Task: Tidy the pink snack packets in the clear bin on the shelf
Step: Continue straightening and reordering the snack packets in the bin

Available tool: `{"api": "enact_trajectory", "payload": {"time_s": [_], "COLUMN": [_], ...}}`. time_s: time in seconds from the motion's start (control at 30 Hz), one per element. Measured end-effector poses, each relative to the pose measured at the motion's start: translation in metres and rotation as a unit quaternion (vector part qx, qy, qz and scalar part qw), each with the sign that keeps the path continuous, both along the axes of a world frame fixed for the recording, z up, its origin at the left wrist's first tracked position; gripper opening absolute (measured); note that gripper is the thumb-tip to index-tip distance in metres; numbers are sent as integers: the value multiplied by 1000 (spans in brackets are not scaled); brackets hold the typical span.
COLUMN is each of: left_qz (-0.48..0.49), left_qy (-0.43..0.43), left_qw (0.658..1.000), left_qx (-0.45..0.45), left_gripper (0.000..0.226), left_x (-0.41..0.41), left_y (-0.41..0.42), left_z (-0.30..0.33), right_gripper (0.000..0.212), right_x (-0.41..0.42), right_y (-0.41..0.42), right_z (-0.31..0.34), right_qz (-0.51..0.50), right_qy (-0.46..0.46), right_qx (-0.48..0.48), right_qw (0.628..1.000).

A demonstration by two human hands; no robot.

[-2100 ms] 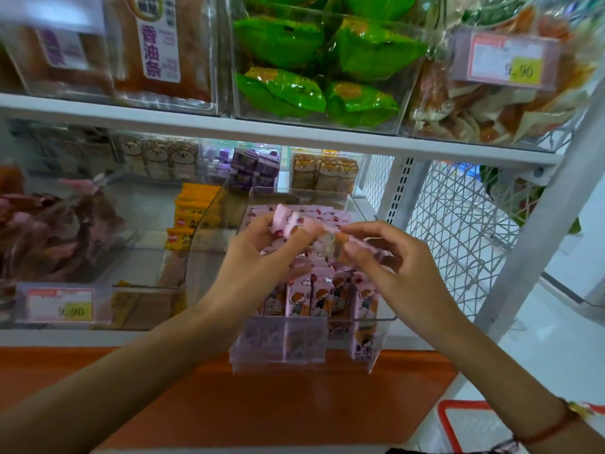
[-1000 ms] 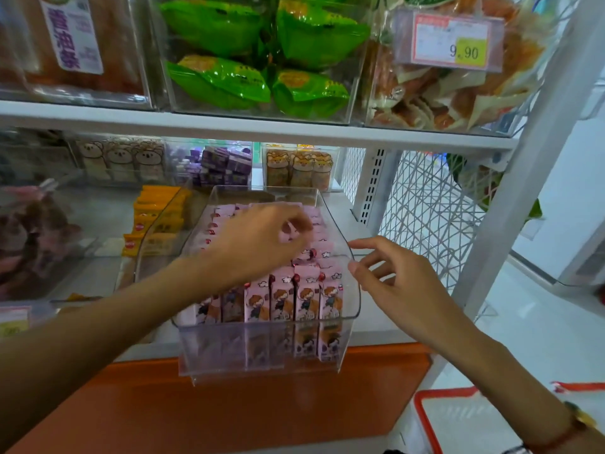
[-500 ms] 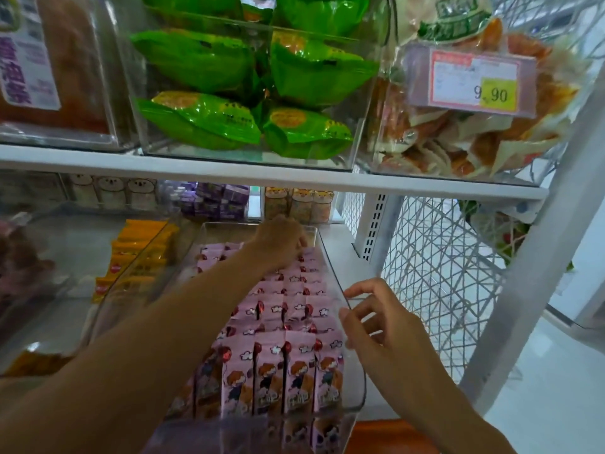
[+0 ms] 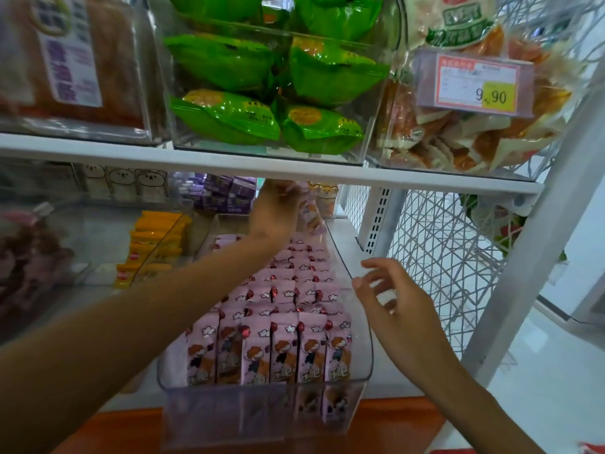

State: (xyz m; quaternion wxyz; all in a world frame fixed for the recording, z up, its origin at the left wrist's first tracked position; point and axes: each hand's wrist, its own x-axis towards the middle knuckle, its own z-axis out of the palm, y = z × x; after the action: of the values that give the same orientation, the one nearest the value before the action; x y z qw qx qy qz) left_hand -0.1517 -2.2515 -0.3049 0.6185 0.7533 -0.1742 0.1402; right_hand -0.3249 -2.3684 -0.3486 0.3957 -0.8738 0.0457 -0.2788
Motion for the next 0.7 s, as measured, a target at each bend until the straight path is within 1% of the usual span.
{"api": "enact_trajectory", "payload": {"time_s": [0.1,0.17,0.2,0.27,0.3,0.33,0.37,0.43,0.47,0.5,0.53,0.6,0.63,0.7], "left_qz": [1,2,-6,-35,-45,-56,-67,-79,-83,-85,-88,-96,-105,-120], "left_qy": [16,34,40,48,53,57,63,71,65,53,37,7,-3,-27], "left_qw": [995,993,992,989,987,984,980,975,975,977,982,991,992,992], "left_qx": [-97,-117,-122,-137,-148,-160,-174,-195,-197,-187,-163,-94,-65,-7], "left_gripper": [27,24,22,20,20,20,22,22,20,19,20,23,26,35], "left_x": [-42,-72,-85,-107,-116,-122,-127,-132,-134,-136,-137,-141,-143,-146], "left_y": [36,61,71,88,94,99,104,110,113,115,116,118,117,114], "left_z": [0,-4,-5,-8,-9,-10,-11,-13,-16,-19,-22,-29,-31,-32], "right_gripper": [29,27,32,56,61,58,49,37,33,27,25,30,32,33], "right_x": [-3,-6,-6,-6,-5,-5,-5,-4,-4,-3,-3,0,2,2], "right_y": [17,36,47,67,76,83,88,92,92,92,91,88,87,86], "right_z": [15,25,29,33,33,32,30,28,26,26,25,24,25,26], "right_qz": [-15,14,41,97,119,143,168,191,191,186,179,174,182,201], "right_qy": [-86,-99,-83,-23,9,35,52,62,65,72,85,117,118,107], "right_qx": [-21,-21,-17,-7,-8,-7,-3,12,39,93,171,334,390,452], "right_qw": [996,995,996,995,993,989,984,980,979,975,965,919,895,863]}}
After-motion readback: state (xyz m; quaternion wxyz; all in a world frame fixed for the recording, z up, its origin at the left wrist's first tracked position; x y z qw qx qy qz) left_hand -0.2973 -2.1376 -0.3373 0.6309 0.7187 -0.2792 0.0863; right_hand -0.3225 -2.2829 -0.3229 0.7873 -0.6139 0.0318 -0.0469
